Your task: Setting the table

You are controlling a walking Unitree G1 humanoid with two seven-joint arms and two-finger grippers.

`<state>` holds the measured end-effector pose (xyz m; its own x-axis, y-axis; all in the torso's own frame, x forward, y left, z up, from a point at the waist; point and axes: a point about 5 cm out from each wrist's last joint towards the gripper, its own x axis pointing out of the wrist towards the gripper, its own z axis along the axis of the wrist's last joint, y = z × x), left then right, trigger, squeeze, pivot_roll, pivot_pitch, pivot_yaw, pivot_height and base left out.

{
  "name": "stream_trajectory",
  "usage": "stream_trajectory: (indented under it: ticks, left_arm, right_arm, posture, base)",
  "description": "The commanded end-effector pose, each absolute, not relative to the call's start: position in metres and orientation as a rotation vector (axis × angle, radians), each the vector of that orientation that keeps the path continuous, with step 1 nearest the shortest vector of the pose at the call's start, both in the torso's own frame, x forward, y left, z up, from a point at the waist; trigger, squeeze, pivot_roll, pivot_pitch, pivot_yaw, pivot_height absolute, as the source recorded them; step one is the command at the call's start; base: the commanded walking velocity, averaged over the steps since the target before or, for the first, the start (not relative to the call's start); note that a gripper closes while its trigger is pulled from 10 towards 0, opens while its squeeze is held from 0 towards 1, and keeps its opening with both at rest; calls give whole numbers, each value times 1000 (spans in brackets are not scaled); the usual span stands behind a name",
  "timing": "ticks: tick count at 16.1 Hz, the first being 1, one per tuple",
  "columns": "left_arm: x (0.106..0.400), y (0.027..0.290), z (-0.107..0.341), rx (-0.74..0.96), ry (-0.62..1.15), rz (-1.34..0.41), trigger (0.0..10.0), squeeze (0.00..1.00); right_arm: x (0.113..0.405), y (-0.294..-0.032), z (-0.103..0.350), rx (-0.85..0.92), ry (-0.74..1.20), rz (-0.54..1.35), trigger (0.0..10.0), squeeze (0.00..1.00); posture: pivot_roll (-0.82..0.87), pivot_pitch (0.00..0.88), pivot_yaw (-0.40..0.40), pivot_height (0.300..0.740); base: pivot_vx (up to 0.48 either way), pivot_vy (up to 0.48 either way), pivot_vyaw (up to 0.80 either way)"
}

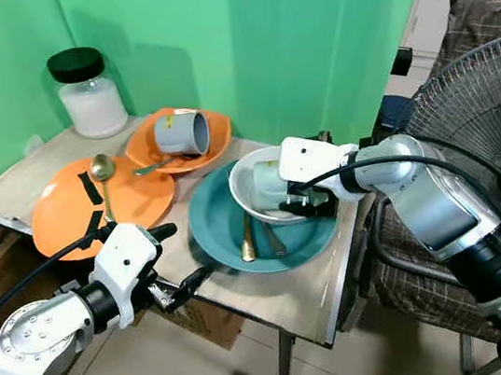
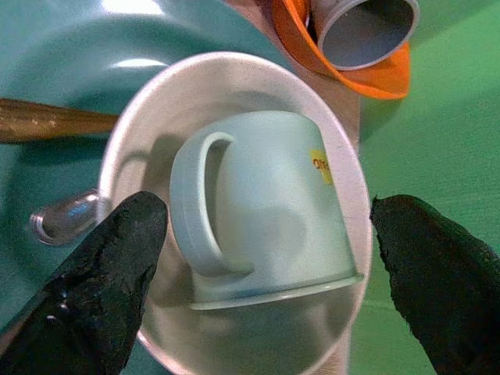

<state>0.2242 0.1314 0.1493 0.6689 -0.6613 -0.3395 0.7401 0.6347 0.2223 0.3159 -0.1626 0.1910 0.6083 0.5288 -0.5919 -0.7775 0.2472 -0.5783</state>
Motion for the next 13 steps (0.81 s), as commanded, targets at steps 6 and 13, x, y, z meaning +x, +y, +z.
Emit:
stream_trajectory:
  ticks: [6, 13]
  left_arm:
    - [231, 131, 152, 374, 219, -785, 10000, 0]
    - [234, 129, 153, 380, 212, -785, 10000, 0]
  right_arm:
    - [322, -161, 193, -1014, 271, 873, 0, 0]
    - [324, -168, 185, -1016, 306, 852, 0, 0]
  posture:
    - [154, 0, -40, 740]
    - [153, 0, -40, 740]
  base:
    - [0, 0, 0]
    - [0, 0, 0]
